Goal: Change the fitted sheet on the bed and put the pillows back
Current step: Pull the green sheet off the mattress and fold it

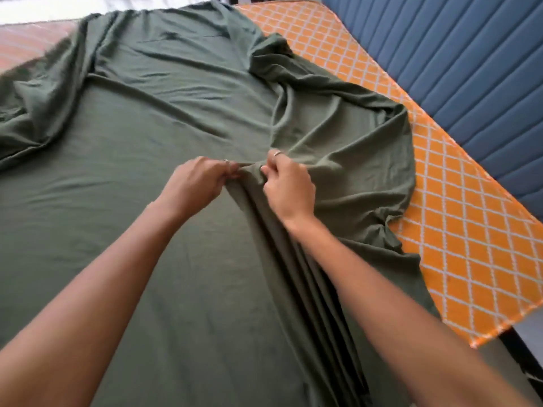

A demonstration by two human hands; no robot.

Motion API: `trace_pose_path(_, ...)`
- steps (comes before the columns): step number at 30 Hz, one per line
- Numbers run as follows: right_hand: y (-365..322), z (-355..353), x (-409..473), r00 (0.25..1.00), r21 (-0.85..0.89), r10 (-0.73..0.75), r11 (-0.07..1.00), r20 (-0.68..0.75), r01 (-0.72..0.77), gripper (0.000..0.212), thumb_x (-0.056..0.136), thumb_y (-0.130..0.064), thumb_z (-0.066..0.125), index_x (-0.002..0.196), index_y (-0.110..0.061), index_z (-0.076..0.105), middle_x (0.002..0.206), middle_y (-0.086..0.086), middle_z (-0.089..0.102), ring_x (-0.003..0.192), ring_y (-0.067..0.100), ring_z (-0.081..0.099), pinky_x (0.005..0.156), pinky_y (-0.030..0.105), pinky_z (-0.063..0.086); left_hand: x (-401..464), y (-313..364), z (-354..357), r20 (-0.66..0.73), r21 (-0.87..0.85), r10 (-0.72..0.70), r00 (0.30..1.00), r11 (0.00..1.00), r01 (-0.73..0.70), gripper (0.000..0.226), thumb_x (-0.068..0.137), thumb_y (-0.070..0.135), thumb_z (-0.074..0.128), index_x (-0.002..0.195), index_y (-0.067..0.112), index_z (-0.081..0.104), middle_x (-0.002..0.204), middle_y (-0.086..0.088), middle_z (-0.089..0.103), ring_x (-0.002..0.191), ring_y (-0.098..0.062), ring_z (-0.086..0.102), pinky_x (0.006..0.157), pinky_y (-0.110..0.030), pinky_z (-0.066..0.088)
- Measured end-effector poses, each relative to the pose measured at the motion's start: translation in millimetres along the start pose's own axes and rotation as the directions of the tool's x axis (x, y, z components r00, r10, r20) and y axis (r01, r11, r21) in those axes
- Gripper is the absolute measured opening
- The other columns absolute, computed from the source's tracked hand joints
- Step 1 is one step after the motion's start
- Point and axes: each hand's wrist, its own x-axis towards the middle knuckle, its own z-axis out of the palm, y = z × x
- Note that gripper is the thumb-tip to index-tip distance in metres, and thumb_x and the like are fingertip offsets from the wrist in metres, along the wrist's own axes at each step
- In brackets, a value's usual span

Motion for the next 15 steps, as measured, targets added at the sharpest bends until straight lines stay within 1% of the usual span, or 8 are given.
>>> trace_pose_path(3, 49.1, 21.6, 19.7, 0.97, -0.194, 0.184, 0.969, 0.159, -0.152, 0.01, 0.093, -0.024, 0.051, 0.099, -0.02, 0.056, 0.11, 0.014, 0.063, 0.107, 0.035, 0.058, 0.076, 0.037, 0.042, -15.3, -5.9, 13.1, 0.222, -0.077, -0.024, 0.975, 0.996, 0.042, 0.034, 0.094, 0.023, 0.058, 0.128, 0.021, 0.062, 0.138, -0.008, 0.055, 0.127, -0.027, 0.051, 0.102, -0.038, 0.04)
trace_pose_path(6, 93.7, 26.2, -0.3, 0.93, -0.275, 0.274, 0.94, 0.247, -0.204, 0.029, 0.095, -0.03, 0.051, 0.123, -0.024, 0.052, 0.132, 0.011, 0.052, 0.123, 0.034, 0.047, 0.098, 0.047, 0.037, -77.1, -14.5, 33.0, 0.33, 0.013, -0.126, 0.935, 0.992, 0.129, 0.061, 0.094, 0.038, 0.055, 0.149, 0.031, 0.029, 0.159, 0.004, 0.021, 0.145, -0.018, 0.023, 0.115, -0.044, 0.02)
trace_pose_path(8, 107.7, 26.8, -43.3, 0.953, -0.447, 0.126, 0.894, 0.277, 0.012, 0.05, 0.093, -0.035, 0.054, 0.14, -0.023, 0.041, 0.147, 0.01, 0.038, 0.132, 0.033, 0.039, 0.107, 0.056, 0.027, -147.9, -21.0, 47.1, 0.392, 0.077, -0.224, 0.892, 0.974, 0.212, 0.065, 0.095, 0.042, 0.052, 0.151, 0.032, 0.021, 0.16, 0.007, 0.015, 0.147, -0.018, 0.02, 0.116, -0.046, 0.017)
trace_pose_path(10, 118.3, 25.8, -108.7, 0.925, -0.467, -0.122, 0.835, 0.359, 0.291, 0.056, 0.087, -0.037, 0.062, 0.139, -0.02, 0.047, 0.147, 0.013, 0.041, 0.131, 0.034, 0.044, 0.104, 0.062, 0.028, -232.1, -22.6, 59.3, 0.414, 0.102, -0.284, 0.865, 0.959, 0.266, 0.065, 0.092, 0.044, 0.057, 0.149, 0.027, 0.031, 0.156, 0.003, 0.027, 0.139, -0.025, 0.037, 0.109, -0.054, 0.029)
trace_pose_path(11, 125.4, 25.9, -143.2, 0.876, -0.428, -0.237, 0.8, 0.42, 0.422, 0.054, 0.085, -0.042, 0.06, 0.134, -0.02, 0.053, 0.144, 0.013, 0.046, 0.127, 0.033, 0.049, 0.101, 0.064, 0.032, -272.1, -21.3, 65.3, 0.44, 0.133, -0.301, 0.846, 0.954, 0.27, 0.062, 0.091, 0.05, 0.053, 0.146, 0.024, 0.039, 0.151, 0.001, 0.036, 0.131, -0.028, 0.049, 0.1, -0.056, 0.039)
trace_pose_path(13, 138.0, 25.5, -212.3, 0.699, -0.328, -0.407, 0.67, 0.588, 0.666, 0.054, 0.085, -0.052, 0.045, 0.128, -0.021, 0.059, 0.139, 0.01, 0.052, 0.122, 0.029, 0.056, 0.1, 0.062, 0.035, -349.9, -6.0, 70.1, 0.53, 0.206, -0.363, 0.767, 0.932, 0.298, 0.063, 0.095, 0.062, 0.024, 0.142, 0.024, 0.041, 0.144, 0.006, 0.044, 0.119, -0.024, 0.059, 0.089, -0.053, 0.048)
trace_pose_path(14, 145.3, 27.0, -241.0, 0.59, -0.258, -0.47, 0.596, 0.656, 0.761, 0.056, 0.086, -0.055, 0.041, 0.127, -0.022, 0.06, 0.139, 0.009, 0.053, 0.121, 0.027, 0.057, 0.101, 0.061, 0.033, -383.3, 7.4, 71.5, 0.585, 0.218, -0.379, 0.717, 0.925, 0.311, 0.064, 0.096, 0.064, 0.013, 0.144, 0.028, 0.036, 0.143, 0.009, 0.043, 0.12, -0.021, 0.058, 0.092, -0.05, 0.048)
trace_pose_path(15, 150.0, 28.6, -265.8, 0.489, -0.19, -0.513, 0.527, 0.705, 0.828, 0.057, 0.086, -0.057, 0.039, 0.126, -0.022, 0.061, 0.137, 0.008, 0.055, 0.12, 0.026, 0.058, 0.1, 0.058, 0.033, -415.4, 21.2, 73.7, 0.588, 0.216, -0.375, 0.717, 0.927, 0.307, 0.063, 0.096, 0.064, 0.008, 0.148, 0.033, 0.027, 0.145, 0.01, 0.042, 0.123, -0.017, 0.055, 0.099, -0.048, 0.044)
